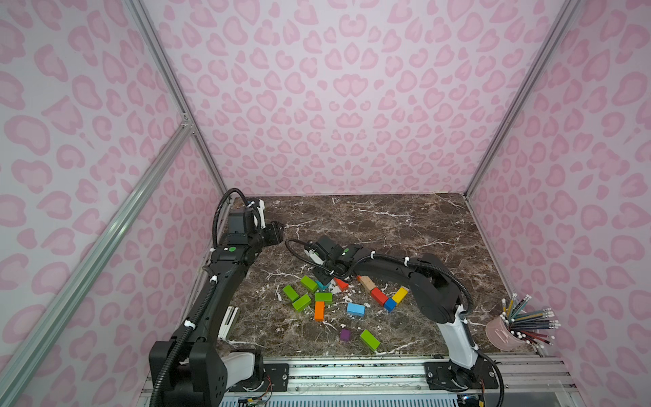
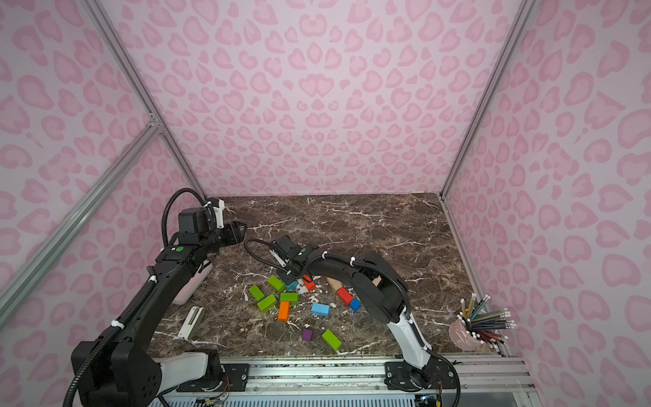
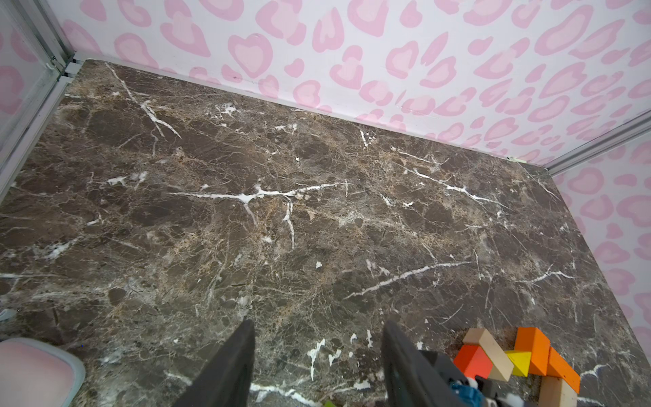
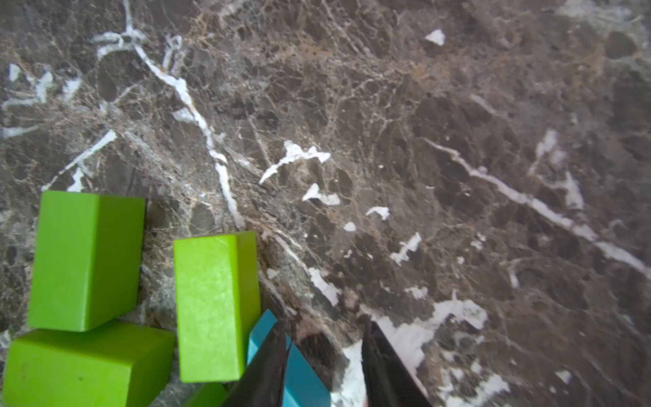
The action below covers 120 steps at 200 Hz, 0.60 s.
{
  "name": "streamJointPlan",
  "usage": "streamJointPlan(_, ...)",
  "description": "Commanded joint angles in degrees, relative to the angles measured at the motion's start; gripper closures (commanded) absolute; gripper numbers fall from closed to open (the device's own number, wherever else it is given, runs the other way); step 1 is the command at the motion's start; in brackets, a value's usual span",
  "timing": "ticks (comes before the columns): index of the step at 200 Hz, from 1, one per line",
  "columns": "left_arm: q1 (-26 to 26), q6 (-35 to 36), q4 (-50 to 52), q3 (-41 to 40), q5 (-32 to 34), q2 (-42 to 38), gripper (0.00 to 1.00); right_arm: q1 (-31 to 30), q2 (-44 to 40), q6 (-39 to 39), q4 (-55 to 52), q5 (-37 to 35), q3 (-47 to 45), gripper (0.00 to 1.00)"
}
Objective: Assemble a heart with building blocks
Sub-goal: Adjust the building block at the center of the board, then assemble the building block at the center of the board.
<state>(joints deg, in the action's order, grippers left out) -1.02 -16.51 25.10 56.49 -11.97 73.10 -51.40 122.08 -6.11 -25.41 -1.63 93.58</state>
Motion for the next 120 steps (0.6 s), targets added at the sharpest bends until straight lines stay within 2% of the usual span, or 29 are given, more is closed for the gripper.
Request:
streamJointPlan(1, 0.11, 0.34, -2.17, -0.01, -0.38, -0.15, 0.4, 0.63, -1.63, -1.58, 0.3, -1.43, -0.71, 0.59)
streamJointPlan(34, 0.06, 0.29, -2.24, -0.06, -0.33, -0.24, 0.4, 1.92, -5.44, -5.42, 0.98, -2.63, -5.6, 0.57)
streamJointPlan(92, -0.01, 0.28, -2.34, -0.21, -0.44, -0.26, 0.4, 2.64, -12.25, -8.76, 5.1, 0.1, -17.44, 0.45)
streamJointPlan(120, 0.01, 0.21, -2.41, -0.15, -0.44, -0.24, 0.4, 2.75, -14.41, -9.34, 6.24, -0.13, -20.7, 0.48)
